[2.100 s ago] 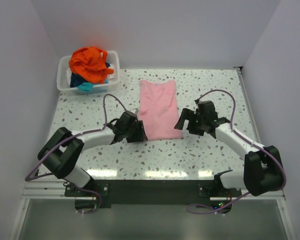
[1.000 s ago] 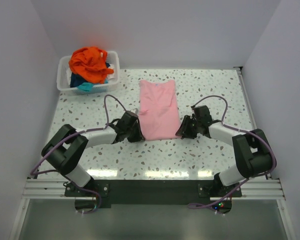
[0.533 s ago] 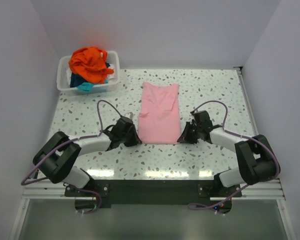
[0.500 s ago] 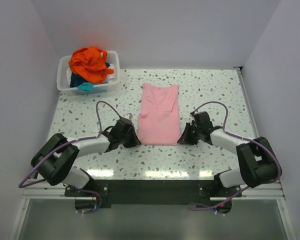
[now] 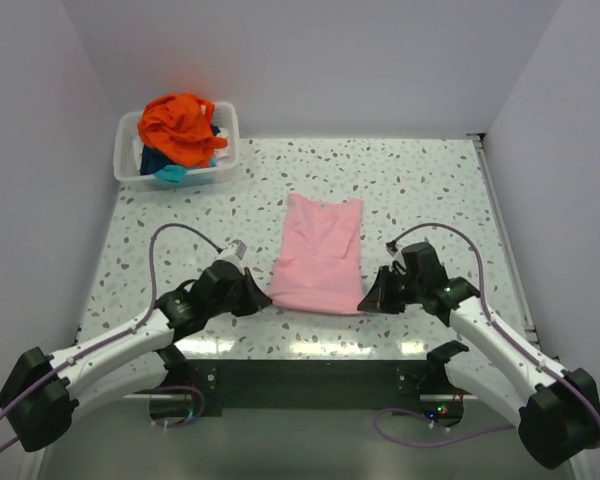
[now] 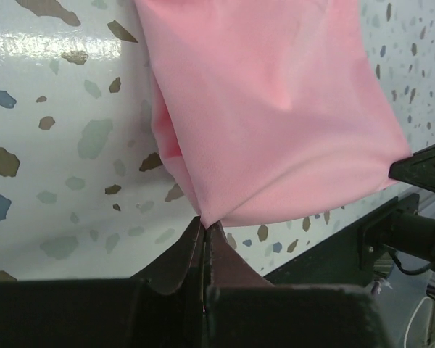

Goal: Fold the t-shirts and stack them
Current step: Fold the tshirt

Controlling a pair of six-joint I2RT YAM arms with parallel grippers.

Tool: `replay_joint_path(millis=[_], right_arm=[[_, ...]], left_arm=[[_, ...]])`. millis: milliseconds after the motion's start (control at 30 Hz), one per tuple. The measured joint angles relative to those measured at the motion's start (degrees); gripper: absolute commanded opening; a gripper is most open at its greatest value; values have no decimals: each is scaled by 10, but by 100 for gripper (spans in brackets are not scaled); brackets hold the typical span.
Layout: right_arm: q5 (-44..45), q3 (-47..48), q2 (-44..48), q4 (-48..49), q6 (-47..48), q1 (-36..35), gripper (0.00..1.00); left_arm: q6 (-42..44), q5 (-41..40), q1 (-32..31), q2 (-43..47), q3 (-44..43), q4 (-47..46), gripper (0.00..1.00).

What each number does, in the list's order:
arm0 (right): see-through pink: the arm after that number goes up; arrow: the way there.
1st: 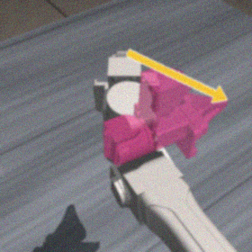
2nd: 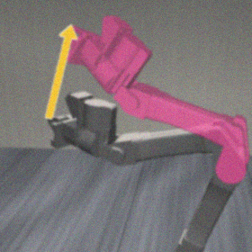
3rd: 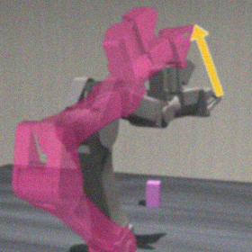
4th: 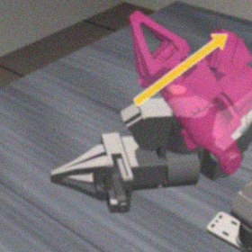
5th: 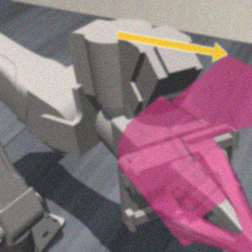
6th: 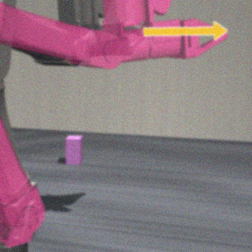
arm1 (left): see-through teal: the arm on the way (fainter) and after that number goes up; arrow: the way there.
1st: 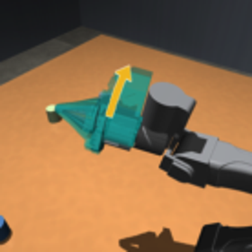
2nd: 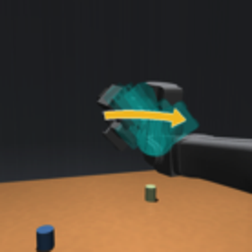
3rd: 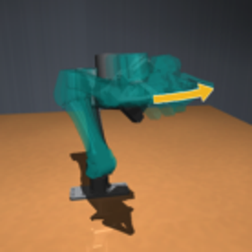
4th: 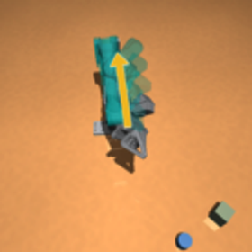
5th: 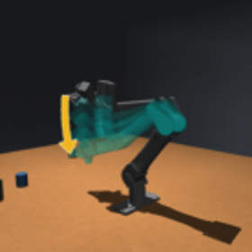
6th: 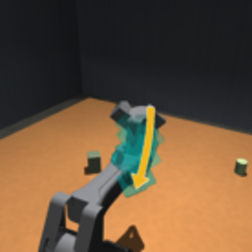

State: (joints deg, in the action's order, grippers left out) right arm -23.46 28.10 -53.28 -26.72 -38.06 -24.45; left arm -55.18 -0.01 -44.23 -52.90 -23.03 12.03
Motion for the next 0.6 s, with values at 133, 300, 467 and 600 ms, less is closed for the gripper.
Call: replay_joint_path(millis=[133, 300, 467, 600], right_arm=[[-14, 28, 53, -66, -2, -1, 0], [-17, 85, 81, -113, -2, -3, 0], [-16, 121, 80, -133, -2, -2, 0], [-14, 156, 56, -139, 3, -2, 0]], left_arm=[[-4, -5, -6, 65, -15, 43, 0], [1, -29, -6, 89, -76, 81, 0], [14, -70, -7, 58, -147, 96, 0], [28, -104, -7, 3, -191, 105, 0]])
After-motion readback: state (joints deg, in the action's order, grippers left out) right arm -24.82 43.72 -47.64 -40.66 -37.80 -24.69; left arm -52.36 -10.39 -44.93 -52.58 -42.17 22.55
